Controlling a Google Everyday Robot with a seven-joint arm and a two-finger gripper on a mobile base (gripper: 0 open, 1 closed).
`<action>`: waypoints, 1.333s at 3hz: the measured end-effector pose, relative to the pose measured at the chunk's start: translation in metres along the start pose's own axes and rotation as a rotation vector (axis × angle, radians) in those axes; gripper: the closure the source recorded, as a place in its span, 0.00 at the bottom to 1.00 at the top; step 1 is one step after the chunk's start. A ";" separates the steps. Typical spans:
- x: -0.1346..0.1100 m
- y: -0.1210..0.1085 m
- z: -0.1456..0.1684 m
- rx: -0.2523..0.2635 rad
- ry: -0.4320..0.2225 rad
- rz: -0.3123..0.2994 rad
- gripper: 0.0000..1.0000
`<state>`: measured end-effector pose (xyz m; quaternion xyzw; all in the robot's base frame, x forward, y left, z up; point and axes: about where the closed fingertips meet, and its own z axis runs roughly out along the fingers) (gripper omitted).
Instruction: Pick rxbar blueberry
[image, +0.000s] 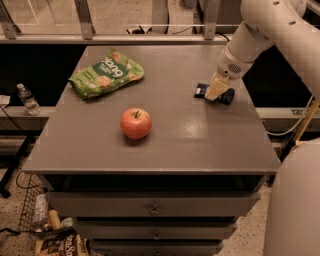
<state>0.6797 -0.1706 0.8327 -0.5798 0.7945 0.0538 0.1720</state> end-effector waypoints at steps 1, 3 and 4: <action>-0.016 0.003 -0.007 -0.013 -0.042 -0.047 1.00; -0.076 0.025 -0.077 0.033 -0.186 -0.230 1.00; -0.098 0.036 -0.102 0.050 -0.226 -0.304 1.00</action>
Offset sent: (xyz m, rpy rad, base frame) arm -0.0173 0.0528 0.1088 0.1271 -0.1733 0.2272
